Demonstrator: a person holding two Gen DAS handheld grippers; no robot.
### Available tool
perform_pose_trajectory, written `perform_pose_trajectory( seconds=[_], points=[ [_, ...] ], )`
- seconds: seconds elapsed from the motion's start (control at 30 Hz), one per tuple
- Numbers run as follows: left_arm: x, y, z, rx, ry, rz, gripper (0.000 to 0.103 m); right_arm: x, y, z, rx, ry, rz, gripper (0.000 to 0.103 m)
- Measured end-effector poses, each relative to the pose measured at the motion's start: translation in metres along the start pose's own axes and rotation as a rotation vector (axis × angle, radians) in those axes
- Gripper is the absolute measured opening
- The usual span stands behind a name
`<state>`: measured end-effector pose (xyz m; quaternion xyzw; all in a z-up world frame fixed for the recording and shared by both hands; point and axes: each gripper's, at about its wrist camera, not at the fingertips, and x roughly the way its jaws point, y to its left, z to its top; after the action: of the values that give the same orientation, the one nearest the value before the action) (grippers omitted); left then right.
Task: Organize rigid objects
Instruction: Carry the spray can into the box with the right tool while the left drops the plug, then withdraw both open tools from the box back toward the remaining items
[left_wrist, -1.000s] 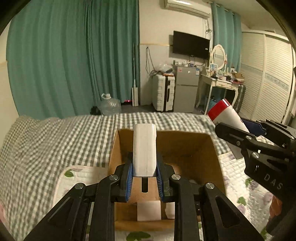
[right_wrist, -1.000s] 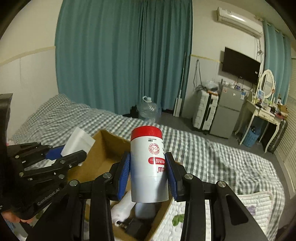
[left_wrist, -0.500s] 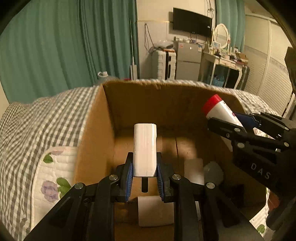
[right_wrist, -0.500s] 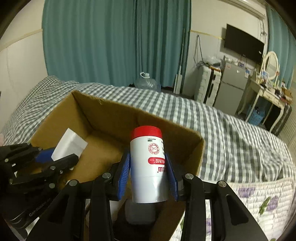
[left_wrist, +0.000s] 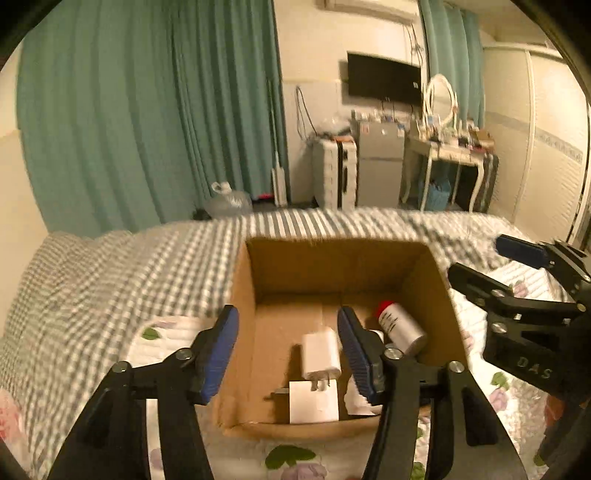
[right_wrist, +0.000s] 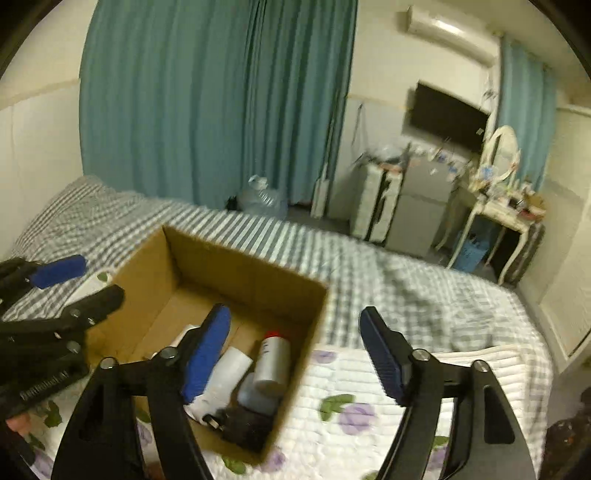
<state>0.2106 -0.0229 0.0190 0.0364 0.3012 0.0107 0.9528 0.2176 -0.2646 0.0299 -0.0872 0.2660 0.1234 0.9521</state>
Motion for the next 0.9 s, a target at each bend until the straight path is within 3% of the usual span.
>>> perform_pose_trajectory(
  seconds=[0.1, 0.23, 0.47, 0.6, 0.73, 0.8, 0.9],
  points=[
    [-0.034, 0.0, 0.001, -0.033, -0.036, -0.001, 0.063, -0.041, -0.011, 0.004, 0.026, -0.041, -0.055, 0.09],
    [-0.077, -0.002, -0.005, -0.038, -0.083, 0.011, 0.068, -0.084, -0.02, 0.004, 0.085, -0.056, -0.094, 0.095],
    [-0.124, -0.002, -0.037, -0.023, -0.125, -0.002, 0.07, -0.129, -0.017, -0.024, 0.124, -0.066, -0.003, 0.103],
    [-0.123, 0.008, -0.065, -0.066, -0.092, 0.011, 0.07, -0.128, -0.006, -0.048, 0.115, -0.05, 0.039, 0.103],
    [-0.105, 0.014, -0.101, -0.085, -0.058, 0.041, 0.07, -0.11, 0.016, -0.086, 0.037, -0.039, 0.136, 0.103],
    [-0.09, 0.018, -0.116, -0.099, -0.016, 0.08, 0.07, -0.089, 0.029, -0.104, -0.003, 0.0, 0.175, 0.102],
    [-0.074, 0.021, -0.14, -0.109, 0.052, 0.064, 0.07, -0.059, 0.049, -0.134, -0.038, 0.093, 0.233, 0.102]
  ],
)
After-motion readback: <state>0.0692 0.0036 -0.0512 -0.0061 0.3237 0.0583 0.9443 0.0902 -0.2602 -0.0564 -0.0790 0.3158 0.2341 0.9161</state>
